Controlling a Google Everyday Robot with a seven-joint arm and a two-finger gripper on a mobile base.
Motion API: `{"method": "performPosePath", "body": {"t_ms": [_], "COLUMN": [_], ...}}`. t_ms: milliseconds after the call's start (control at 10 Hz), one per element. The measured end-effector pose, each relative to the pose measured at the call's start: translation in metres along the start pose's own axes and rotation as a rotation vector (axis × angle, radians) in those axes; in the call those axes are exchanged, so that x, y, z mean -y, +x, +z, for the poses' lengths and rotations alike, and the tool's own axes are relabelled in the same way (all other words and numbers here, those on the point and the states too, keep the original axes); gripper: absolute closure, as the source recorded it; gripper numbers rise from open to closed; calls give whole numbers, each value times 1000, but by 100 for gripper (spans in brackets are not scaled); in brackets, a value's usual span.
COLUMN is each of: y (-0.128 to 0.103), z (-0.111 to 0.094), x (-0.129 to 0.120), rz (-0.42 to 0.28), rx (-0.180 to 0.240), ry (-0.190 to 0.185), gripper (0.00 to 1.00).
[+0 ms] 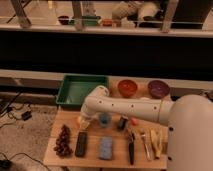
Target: Place apple in paper cup
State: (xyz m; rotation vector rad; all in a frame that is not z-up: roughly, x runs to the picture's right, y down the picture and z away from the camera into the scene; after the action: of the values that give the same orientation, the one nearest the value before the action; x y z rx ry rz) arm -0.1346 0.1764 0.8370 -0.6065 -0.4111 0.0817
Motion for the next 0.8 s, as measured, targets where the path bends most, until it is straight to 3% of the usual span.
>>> {"method": "performPosePath", "body": {"t_ms": [200,800], "y": [0,0], "z": [0,0], "x": [0,0], "rz": [1,2], "rx": [0,1], "ry": [-1,-1], "gripper": [96,96]}}
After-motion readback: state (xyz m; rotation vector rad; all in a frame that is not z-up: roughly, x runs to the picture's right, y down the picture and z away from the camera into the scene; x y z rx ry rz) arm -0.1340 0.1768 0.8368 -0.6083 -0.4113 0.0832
